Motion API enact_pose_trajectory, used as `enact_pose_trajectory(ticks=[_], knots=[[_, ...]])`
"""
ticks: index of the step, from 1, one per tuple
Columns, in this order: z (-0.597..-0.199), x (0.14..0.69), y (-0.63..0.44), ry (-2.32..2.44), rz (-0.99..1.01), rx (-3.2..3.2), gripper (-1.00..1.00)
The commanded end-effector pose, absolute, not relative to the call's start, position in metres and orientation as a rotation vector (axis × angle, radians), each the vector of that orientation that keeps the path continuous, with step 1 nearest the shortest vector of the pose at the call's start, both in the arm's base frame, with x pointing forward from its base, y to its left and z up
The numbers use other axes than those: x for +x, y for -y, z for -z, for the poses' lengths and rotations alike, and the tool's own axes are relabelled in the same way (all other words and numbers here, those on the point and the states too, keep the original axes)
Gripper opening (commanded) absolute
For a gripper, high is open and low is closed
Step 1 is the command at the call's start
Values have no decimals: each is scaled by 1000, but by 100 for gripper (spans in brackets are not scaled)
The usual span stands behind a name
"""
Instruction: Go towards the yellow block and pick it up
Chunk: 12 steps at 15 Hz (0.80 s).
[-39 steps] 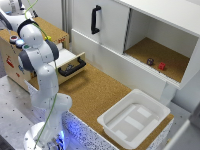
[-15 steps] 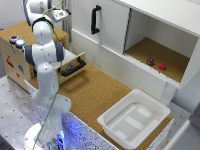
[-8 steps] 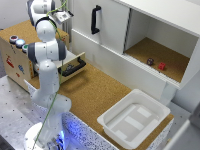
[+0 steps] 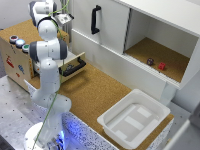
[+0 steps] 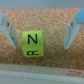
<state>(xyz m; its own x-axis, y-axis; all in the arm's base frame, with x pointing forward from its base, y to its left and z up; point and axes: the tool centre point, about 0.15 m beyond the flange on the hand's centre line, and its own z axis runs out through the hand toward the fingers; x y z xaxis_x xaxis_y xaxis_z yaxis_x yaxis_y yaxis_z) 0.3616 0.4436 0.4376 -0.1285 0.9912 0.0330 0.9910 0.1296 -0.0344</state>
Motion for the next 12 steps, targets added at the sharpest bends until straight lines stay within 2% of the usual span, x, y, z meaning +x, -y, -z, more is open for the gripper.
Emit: enact_pose_trajectory(ticks=[1,12], knots=[[-430,350,-436,2295,12,-2006,-100],[-462,345,-396,2155,139,-2122,-100]])
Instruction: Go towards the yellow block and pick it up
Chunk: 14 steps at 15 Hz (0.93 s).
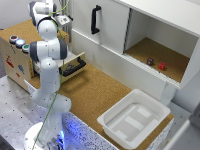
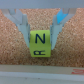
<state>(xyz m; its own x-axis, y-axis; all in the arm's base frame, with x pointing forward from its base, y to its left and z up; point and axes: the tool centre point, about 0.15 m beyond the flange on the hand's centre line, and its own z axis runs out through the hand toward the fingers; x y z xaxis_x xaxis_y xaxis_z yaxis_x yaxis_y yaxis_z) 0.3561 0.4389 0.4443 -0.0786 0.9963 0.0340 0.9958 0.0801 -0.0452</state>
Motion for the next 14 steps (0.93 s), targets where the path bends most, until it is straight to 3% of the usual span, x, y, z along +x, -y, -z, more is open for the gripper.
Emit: enact_pose_trajectory(ticks=[1,7,14], knots=[[-463,344,-384,2134,138,-2141,-100],[-459,325,-313,2045,123,-2200,-100],[-408,287,-298,2084,55,-2210,-100]])
